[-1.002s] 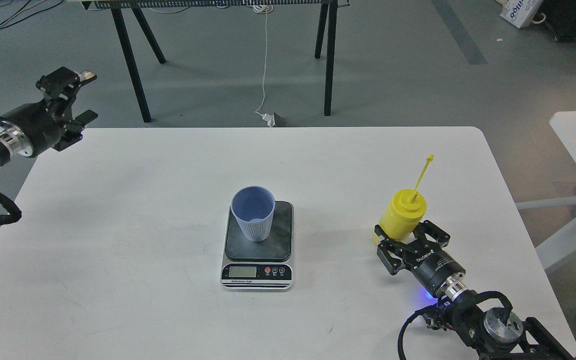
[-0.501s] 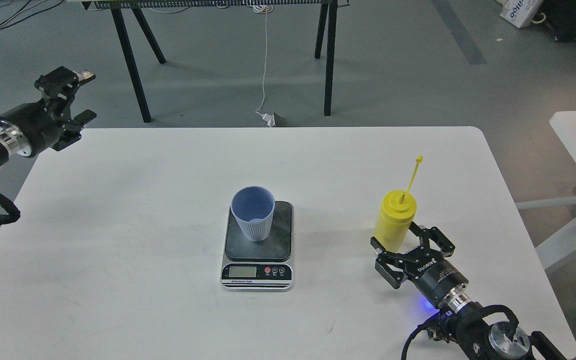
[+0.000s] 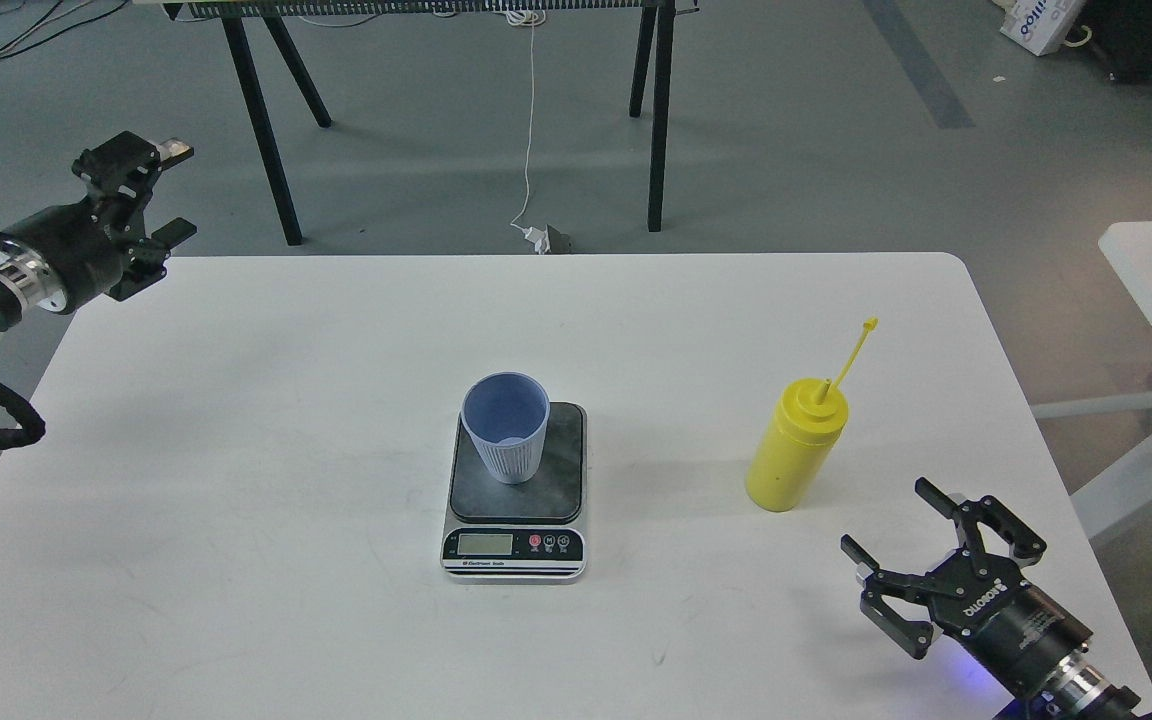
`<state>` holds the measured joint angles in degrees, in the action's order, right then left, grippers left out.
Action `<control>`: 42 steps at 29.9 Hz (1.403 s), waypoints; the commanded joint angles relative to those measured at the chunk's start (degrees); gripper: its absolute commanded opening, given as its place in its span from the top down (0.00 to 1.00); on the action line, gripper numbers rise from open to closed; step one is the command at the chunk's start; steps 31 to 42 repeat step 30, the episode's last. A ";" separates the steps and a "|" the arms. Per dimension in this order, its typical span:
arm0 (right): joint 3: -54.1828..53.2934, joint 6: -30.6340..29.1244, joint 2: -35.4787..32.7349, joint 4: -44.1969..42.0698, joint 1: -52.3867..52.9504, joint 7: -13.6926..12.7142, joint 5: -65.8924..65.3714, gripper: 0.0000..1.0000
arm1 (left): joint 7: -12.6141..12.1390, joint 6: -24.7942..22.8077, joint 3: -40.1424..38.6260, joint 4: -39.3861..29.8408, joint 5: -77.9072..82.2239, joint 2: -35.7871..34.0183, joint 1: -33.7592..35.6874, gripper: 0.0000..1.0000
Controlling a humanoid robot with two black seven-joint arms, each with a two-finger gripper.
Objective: Pour seasoning into cup on scale with both arms
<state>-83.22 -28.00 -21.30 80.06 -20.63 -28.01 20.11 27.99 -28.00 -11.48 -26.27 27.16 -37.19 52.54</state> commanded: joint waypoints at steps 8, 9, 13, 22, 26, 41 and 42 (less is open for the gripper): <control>0.06 0.00 -16.84 -10.96 24.98 0.01 0.80 0.02 | 0.01 0.00 -1.08 -0.01 -2.45 -0.60 -0.07 0.01; 1.99 0.00 -16.84 -13.16 28.85 0.01 0.80 0.02 | 0.01 0.00 -1.17 -0.01 -3.16 -0.78 -0.15 0.01; 9.38 0.00 -16.06 -23.09 41.96 0.01 0.72 0.02 | 0.01 0.00 -1.17 -0.01 -4.74 -2.00 -0.77 0.01; 10.71 0.00 -9.90 -29.53 46.03 0.01 0.54 0.02 | 0.01 0.00 -2.58 -0.09 -7.03 -2.89 -0.59 0.01; 10.54 0.00 -9.72 -30.58 45.94 0.01 0.45 0.02 | 0.01 0.00 -3.72 -0.09 -7.12 -2.80 -0.68 0.01; 10.27 0.00 -9.46 -31.55 45.85 0.01 0.45 0.02 | 0.01 0.00 -3.90 -0.18 -7.21 -2.36 -0.60 0.01; 10.27 0.00 -9.46 -31.55 45.85 0.01 0.45 0.02 | 0.01 0.00 -3.90 -0.18 -7.21 -2.36 -0.60 0.01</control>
